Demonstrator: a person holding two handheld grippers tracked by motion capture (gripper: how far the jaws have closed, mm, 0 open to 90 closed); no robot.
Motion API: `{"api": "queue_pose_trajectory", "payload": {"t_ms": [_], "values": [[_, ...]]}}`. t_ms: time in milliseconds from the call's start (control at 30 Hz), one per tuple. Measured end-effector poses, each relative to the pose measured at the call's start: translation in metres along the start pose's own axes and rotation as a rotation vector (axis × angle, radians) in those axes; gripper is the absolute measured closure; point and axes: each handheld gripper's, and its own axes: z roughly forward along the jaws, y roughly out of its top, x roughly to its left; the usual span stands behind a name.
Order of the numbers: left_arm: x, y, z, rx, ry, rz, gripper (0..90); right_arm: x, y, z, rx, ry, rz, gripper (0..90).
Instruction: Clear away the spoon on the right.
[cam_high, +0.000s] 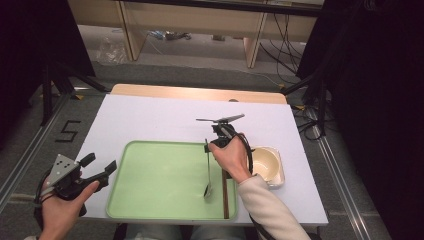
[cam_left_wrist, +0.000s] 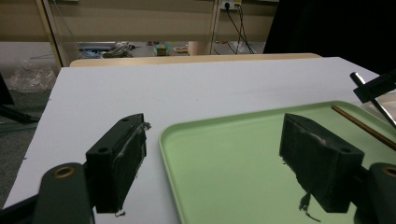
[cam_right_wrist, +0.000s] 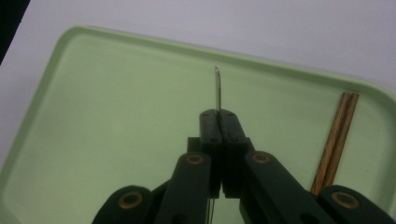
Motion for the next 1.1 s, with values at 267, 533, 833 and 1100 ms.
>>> {"api": "queue_pose_trajectory", "payload": {"t_ms": [267, 533, 833, 1100], "values": [[0.0, 0.0, 0.0, 0.0, -0.003, -0.001, 22.3, 0.0, -0.002, 0.005, 0.028, -0.003, 0.035, 90.0], [0.0, 0.0, 0.0, 0.001, -0.003, -0.005, 22.3, -0.004, -0.003, 0.012, 0.033, 0.004, 0.053, 90.0], [0.0, 0.0, 0.0, 0.001, -0.004, -0.006, 22.4, -0.009, -0.007, 0.023, 0.083, -0.002, 0.065, 89.2], [0.0, 0.0, 0.0, 0.001, -0.004, -0.005, 22.4, -0.011, -0.009, 0.03, 0.104, -0.022, 0.099, 85.5]]}}
